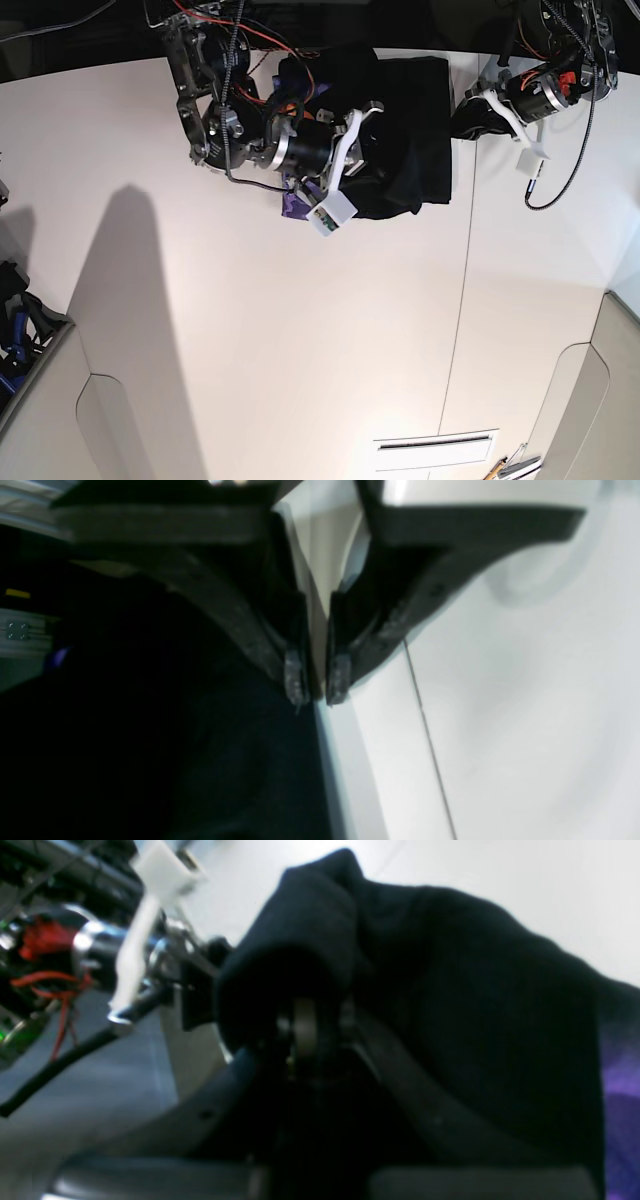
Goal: Fold the T-shirt properly
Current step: 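Grasp the folded bundle with the right gripper and flip it over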
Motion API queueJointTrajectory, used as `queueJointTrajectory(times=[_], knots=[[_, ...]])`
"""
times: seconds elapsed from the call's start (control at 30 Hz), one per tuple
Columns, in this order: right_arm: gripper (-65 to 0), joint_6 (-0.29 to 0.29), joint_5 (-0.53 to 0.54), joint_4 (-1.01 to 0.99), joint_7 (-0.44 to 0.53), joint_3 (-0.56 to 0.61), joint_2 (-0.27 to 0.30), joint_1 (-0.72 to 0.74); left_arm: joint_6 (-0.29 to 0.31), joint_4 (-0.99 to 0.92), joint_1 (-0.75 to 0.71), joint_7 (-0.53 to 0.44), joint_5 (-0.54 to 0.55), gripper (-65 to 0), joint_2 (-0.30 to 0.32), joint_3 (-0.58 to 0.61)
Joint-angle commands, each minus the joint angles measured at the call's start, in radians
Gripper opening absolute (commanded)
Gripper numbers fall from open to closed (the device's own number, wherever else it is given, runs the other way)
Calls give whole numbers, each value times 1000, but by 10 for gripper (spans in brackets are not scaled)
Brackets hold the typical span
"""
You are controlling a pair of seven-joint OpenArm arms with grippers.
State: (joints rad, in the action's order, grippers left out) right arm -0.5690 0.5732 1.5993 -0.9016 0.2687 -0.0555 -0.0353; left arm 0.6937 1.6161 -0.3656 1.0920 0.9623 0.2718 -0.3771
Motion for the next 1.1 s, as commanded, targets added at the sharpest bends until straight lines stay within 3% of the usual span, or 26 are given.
queueJointTrajectory(times=[0.0,0.13,0.27,0.33,0.57,0.77,0.87,0.93,1.07], knots=[[-650,-10,26,6,23,12,-9,25,4,10,0,4,7,-577,10,-3],[-650,-10,38,3,23,27,-12,47,4,10,0,3,7,-576,10,-3],[-465,-10,84,3,17,27,-26,74,4,10,0,3,7,-576,11,-3],[-422,-10,133,3,-2,27,-37,85,4,10,0,3,11,-576,10,-3],[-419,-10,183,3,-47,27,-64,126,4,11,3,3,60,-576,12,-7],[-420,-10,72,5,-120,7,-61,201,4,53,2,11,127,-576,11,-127],[-420,-10,40,5,-162,-41,-58,239,4,82,2,16,170,-573,11,-211],[-420,-10,32,5,-187,-90,-58,257,4,106,2,36,206,-537,11,-257],[-420,-10,32,5,-218,-220,-58,277,4,162,2,108,371,-481,11,-337]])
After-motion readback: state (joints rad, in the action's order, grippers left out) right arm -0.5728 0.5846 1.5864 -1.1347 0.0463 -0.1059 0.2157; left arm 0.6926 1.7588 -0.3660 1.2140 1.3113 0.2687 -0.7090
